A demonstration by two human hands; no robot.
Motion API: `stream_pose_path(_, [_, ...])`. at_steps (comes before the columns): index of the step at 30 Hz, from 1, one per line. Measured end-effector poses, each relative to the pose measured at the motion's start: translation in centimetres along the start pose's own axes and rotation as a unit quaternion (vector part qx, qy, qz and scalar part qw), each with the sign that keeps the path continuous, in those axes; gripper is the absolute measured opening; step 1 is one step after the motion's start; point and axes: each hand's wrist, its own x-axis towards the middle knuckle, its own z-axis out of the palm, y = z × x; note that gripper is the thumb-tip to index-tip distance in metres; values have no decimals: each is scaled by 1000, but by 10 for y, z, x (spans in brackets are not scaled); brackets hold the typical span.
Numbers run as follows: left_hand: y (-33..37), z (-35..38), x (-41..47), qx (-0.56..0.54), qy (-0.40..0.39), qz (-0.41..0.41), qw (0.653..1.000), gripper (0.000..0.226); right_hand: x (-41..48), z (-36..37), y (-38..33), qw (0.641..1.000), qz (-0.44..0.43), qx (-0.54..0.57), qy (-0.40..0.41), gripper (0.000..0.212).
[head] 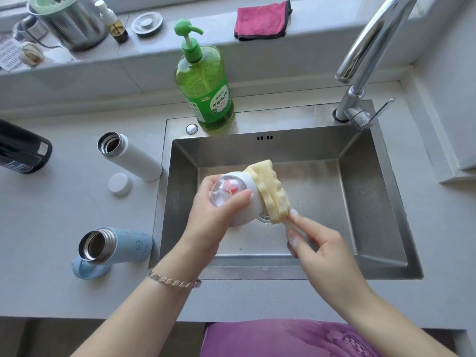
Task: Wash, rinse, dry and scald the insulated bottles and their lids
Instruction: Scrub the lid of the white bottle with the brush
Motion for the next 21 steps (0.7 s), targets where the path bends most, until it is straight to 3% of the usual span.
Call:
stream_pose_path(2, [0, 2, 0, -44, -10, -52, 998, 62, 7, -8, 4, 999, 18, -28, 14, 36])
stream_pose_path(5, [0, -1, 3, -156, 7, -159, 975, 40, 22, -28, 10, 993, 46, -63, 83, 35])
stream_pose_path(9, [-3, -11, 6, -184, 63, -226, 954, 45, 14, -36, 10, 990, 23, -94, 98, 35])
stream_pose_path(12, [-3, -3, 2, -208, 61, -235, 947, 42, 9, -24, 5, 987, -44, -128, 86, 38])
stream_pose_path(15, [-1, 4, -2, -214, 39, -225, 950, 43, 2, -5, 6, 959, -148, -232, 71, 40])
stream_pose_path(18, [0, 5, -2, -203, 31, -186, 961, 48, -5, -1, 5, 931, -153, -327, 47, 40])
stream_pose_path(21, [3, 4, -1, -126, 48, -126, 983, 39, -1, -9, -1, 909, -149, -383, 74, 43])
